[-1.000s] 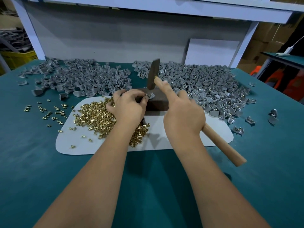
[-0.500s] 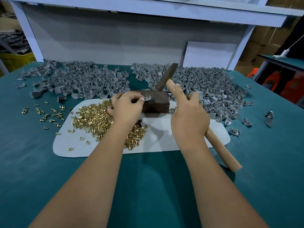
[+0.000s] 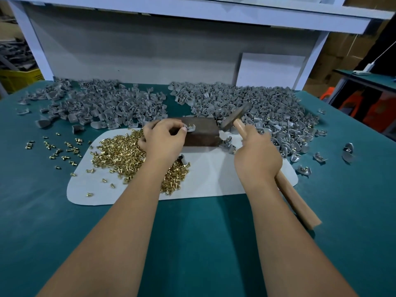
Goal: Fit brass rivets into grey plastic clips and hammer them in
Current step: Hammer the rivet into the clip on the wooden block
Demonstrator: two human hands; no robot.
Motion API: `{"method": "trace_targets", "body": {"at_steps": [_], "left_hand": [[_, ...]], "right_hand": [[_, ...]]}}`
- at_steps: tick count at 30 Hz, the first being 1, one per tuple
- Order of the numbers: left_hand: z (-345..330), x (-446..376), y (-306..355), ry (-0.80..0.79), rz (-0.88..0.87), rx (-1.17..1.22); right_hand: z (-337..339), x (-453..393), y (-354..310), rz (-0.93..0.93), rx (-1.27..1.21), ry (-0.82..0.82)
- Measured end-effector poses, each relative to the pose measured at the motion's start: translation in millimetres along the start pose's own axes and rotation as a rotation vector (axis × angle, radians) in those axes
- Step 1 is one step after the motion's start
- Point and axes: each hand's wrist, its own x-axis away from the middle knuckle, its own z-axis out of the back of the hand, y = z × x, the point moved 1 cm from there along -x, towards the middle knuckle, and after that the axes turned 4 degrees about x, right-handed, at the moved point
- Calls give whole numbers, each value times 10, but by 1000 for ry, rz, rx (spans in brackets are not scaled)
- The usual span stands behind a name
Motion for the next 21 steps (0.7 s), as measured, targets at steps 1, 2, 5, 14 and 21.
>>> {"method": "trace_targets", "body": {"at_steps": [1,2,5,14,21], "left_hand": [[1,1,3,2,-1,-6],[1,1,5,4,-4,-11],[-2,1,6,12,-13,-31],[1,14,23,18,-19,-36],[-12,-23,-10,31,-37,-37]], "right_hand": [[-1,-7,29,-8,-6,-36],[4,-11,51,-14,-14,-61],[32,13,48,-6,49,-37],[-55,-71,-645,317,-500,-67],[-213,-258,-907,347,-582,-118]]}}
